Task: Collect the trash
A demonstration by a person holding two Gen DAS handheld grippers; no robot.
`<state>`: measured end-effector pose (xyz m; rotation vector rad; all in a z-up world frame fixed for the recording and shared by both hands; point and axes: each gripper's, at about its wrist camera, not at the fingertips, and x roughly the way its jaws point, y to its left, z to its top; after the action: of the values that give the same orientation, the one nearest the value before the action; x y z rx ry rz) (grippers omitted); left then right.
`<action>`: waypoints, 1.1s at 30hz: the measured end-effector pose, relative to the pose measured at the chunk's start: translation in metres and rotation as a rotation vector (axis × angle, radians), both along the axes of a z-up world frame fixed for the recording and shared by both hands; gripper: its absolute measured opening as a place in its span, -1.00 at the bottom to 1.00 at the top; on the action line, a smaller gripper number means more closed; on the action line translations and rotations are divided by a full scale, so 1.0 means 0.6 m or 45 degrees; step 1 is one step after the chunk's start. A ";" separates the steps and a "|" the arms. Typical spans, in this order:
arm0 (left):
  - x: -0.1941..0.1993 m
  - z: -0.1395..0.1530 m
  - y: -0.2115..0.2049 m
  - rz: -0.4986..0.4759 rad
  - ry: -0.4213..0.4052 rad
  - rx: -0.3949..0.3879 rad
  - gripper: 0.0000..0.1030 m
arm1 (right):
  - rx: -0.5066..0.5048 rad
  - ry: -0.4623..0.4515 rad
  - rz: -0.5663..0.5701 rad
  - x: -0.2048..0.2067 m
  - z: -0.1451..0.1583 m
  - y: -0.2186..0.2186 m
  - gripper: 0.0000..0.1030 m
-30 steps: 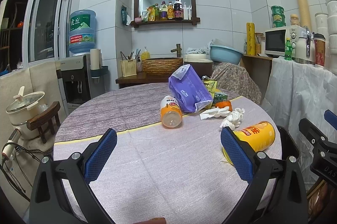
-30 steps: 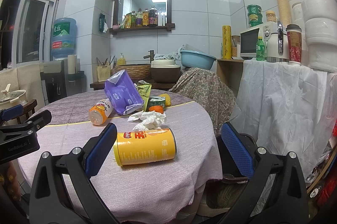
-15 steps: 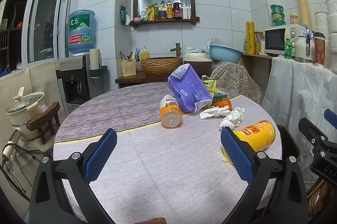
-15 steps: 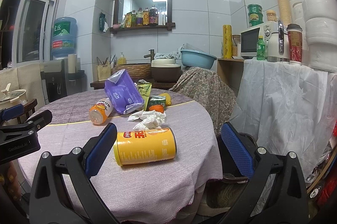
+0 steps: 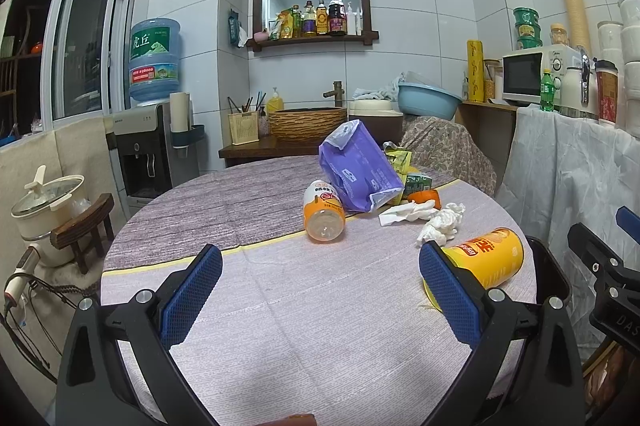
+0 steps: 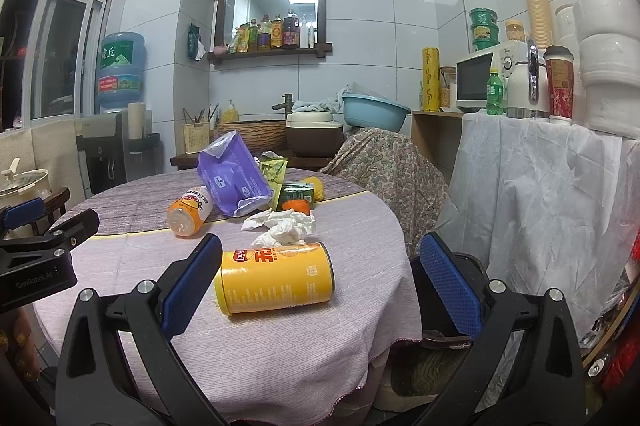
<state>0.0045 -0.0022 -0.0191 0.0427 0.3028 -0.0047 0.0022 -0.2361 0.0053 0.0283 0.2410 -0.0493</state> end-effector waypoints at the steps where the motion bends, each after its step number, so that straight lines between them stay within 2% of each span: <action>1: 0.001 0.000 0.000 0.000 0.002 0.001 0.90 | 0.000 0.002 0.002 -0.001 0.001 0.000 0.90; 5: 0.008 -0.008 -0.002 -0.020 0.031 0.006 0.90 | -0.017 0.021 0.062 0.012 -0.005 -0.002 0.90; 8: 0.025 -0.017 0.002 -0.052 0.089 0.013 0.90 | -0.030 0.091 0.203 0.040 -0.014 -0.009 0.90; 10: 0.044 -0.033 0.009 -0.077 0.165 0.002 0.90 | -0.092 0.108 0.290 0.055 -0.021 -0.011 0.90; 13: 0.065 -0.050 0.019 -0.123 0.254 -0.018 0.90 | -0.281 0.125 0.456 0.075 -0.029 -0.004 0.90; 17: 0.090 -0.057 0.033 -0.156 0.320 -0.026 0.90 | -0.683 0.106 0.698 0.094 -0.042 0.025 0.90; 20: 0.103 -0.053 0.041 -0.179 0.336 -0.055 0.90 | -0.920 0.149 0.884 0.117 -0.059 0.040 0.90; 23: 0.112 -0.051 0.040 -0.176 0.338 -0.043 0.90 | -1.154 0.251 1.083 0.143 -0.084 0.057 0.90; 27: 0.121 -0.056 0.038 -0.181 0.361 -0.019 0.90 | -1.287 0.328 1.197 0.184 -0.098 0.074 0.90; 33: 0.141 -0.062 0.042 -0.224 0.421 -0.045 0.90 | -1.341 0.442 1.324 0.225 -0.106 0.088 0.87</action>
<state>0.0893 0.0228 -0.0565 0.0331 0.6285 -0.1931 0.1373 -0.1835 -0.0585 -1.1587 0.5271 0.8628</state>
